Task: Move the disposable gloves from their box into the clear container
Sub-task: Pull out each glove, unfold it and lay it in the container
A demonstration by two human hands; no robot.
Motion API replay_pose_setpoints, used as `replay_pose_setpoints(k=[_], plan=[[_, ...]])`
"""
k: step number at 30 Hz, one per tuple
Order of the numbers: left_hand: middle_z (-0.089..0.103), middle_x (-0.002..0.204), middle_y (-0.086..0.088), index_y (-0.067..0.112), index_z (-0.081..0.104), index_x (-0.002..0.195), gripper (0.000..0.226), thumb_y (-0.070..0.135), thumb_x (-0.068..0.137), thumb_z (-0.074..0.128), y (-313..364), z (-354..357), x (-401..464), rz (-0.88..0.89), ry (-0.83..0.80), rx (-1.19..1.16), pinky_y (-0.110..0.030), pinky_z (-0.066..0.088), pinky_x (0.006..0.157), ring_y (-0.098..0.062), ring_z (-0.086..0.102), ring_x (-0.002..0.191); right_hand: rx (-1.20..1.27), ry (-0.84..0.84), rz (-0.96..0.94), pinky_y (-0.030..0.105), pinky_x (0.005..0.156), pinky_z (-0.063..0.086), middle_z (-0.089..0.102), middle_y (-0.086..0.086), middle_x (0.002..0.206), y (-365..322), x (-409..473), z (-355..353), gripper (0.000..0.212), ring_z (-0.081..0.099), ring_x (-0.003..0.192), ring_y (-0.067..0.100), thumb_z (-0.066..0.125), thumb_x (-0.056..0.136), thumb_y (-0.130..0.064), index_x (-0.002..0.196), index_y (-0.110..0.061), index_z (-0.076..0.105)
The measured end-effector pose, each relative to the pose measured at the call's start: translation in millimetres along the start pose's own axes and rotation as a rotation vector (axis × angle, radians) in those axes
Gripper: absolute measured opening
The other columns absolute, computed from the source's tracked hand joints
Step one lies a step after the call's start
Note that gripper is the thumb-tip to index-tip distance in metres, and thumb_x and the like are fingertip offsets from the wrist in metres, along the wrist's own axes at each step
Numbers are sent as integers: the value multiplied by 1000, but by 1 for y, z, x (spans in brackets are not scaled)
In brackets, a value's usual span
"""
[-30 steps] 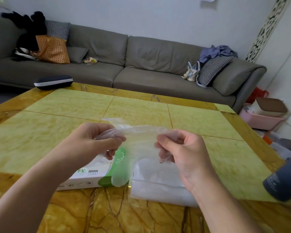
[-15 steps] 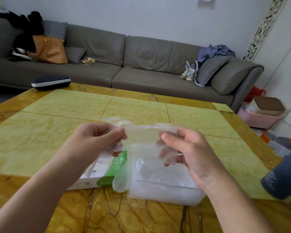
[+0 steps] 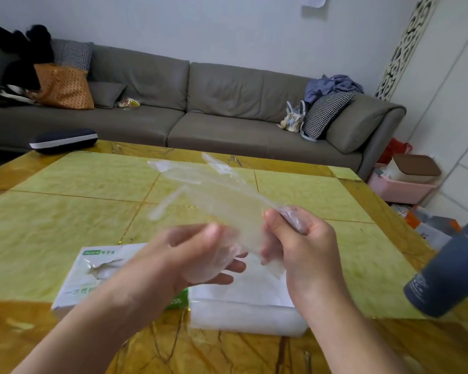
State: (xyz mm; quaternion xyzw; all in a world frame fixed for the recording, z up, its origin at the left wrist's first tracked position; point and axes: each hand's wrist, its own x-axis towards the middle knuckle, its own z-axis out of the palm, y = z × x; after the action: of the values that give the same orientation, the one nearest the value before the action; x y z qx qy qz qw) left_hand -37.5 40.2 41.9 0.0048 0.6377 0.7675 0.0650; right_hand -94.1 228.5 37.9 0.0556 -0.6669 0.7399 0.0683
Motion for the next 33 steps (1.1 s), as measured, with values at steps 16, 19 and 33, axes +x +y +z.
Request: replay_pose_setpoints(k=[16,19,33], plan=[[76,86,-16,14,81,96,13,13,96,67,4,-4,-9,31,172,187,-33,59,62,-28,72,71,-113,-86,154,31,44,49,64,12,66,-2,8,-12,19,61,49,24,64,102,-8,88,4,68],[69,77,-17,7,80,95,16,4,98,64,4,-8,-6,-23,255,135,-33,52,52,-24,61,61,-237,-14,139,27,39,39,58,4,58,-1,21,-26,22,48,41,16,64,103,-8,82,-1,66],[70,100,14,35,70,106,30,19,100,45,-21,31,41,44,33,1233,-29,59,78,-5,67,84,-912,-236,202,23,37,38,74,10,79,11,17,-32,23,58,36,7,61,101,-17,88,1,64]])
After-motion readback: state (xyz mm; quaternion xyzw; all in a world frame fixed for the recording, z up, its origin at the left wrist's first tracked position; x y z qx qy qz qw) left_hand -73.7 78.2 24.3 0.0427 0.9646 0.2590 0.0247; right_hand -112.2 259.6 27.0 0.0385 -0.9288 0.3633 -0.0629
